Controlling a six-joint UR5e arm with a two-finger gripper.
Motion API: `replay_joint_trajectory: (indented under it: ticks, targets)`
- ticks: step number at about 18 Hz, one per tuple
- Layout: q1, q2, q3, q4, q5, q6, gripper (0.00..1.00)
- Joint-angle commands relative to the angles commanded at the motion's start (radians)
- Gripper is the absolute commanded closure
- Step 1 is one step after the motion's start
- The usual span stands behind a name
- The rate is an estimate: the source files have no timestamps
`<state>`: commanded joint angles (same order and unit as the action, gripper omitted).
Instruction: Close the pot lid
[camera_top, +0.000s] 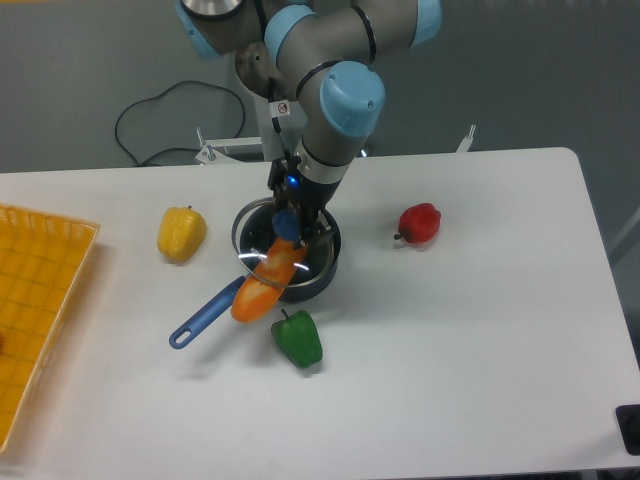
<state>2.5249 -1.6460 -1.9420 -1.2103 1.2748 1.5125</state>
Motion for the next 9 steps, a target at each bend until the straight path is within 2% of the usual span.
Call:
replay_joint_trajectory:
  ticks: [9]
  targets:
    - [0.0,0.002,-0.006,0.002,0.0,0.002,0.44]
